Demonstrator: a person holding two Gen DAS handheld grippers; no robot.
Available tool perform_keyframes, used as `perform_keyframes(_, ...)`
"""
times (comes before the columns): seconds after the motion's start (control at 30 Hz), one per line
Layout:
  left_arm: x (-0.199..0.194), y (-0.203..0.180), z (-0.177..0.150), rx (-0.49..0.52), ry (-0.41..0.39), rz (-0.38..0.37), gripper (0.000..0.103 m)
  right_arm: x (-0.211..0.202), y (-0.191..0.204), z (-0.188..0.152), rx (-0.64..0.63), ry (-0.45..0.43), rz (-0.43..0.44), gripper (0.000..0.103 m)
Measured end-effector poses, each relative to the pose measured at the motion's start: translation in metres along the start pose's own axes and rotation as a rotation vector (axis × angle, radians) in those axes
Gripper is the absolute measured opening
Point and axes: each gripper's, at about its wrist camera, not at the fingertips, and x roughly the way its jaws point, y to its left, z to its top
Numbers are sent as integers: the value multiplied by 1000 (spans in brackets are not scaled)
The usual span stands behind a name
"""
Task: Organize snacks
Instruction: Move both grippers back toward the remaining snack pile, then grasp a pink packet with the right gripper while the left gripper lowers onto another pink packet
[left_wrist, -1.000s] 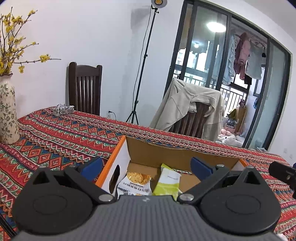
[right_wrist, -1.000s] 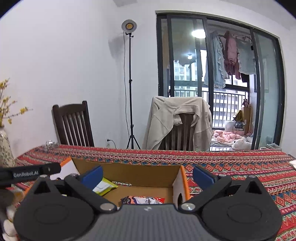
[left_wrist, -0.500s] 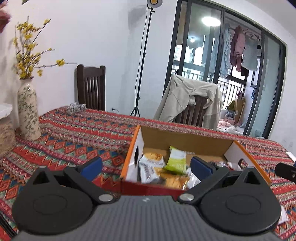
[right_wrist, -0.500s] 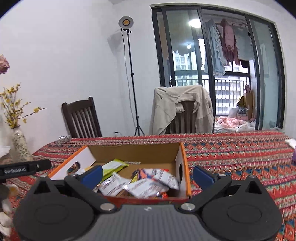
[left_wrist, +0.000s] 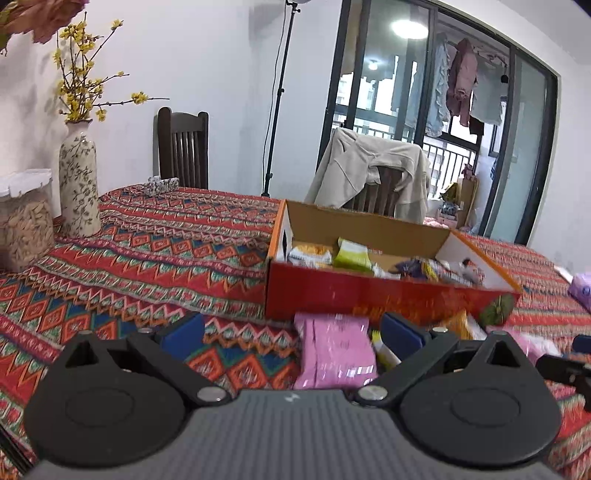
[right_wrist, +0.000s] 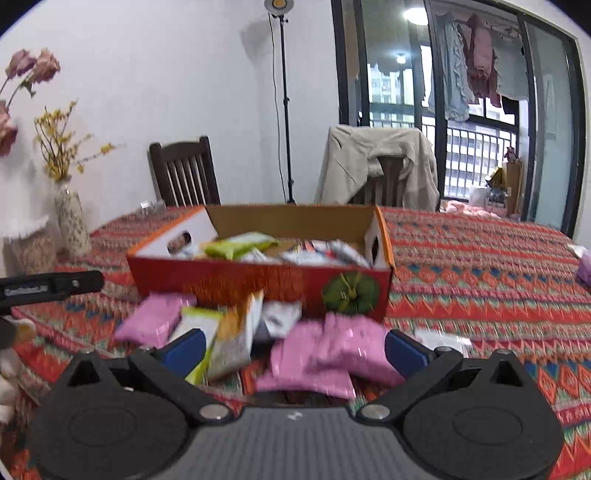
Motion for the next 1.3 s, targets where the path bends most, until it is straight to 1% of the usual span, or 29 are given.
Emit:
perform_keyframes(0.13, 1, 4, -16, 22, 9, 9, 103, -2, -8, -9, 23, 26, -40, 103)
perform_keyframes(0.3, 9, 11, -32, -15, 37, 12, 103, 1, -21, -8, 66, 38, -63, 103)
perform_keyframes(0.37, 9, 14, -30, -33, 21, 9, 103, 2, -22, -8, 63, 40, -69, 103)
perform_keyframes(0.57, 9, 23, -31, -81, 18, -14, 103, 10, -34, -3, 97, 37, -73, 102)
perform_keyframes(0.73, 12, 20, -30, -70, 29, -14, 103, 18, -40, -1, 122, 45, -69, 100)
perform_keyframes(0.9, 11, 21, -30, -78, 22, -15, 103, 24, -47, 3, 141, 47, -71, 100)
perform_keyframes(1.0, 12, 22, -30, -82, 27, -11, 103, 28, -49, 7, 135, 44, -69, 99)
perform_keyframes(1.1, 14, 23, -30, -86, 39, -14, 103, 31, -47, 13, 117, 32, -54, 94)
perform_keyframes(1.2, 15, 23, -30, -89, 44, -13, 103, 42, -49, 17, 113, 41, -47, 93)
perform_keyframes(1.27, 15, 23, -31, -90, 45, -13, 103, 50, -50, 17, 123, 64, -33, 83)
perform_keyframes(1.3, 16, 23, -31, -90, 46, -13, 103, 55, -50, 17, 122, 77, -27, 82)
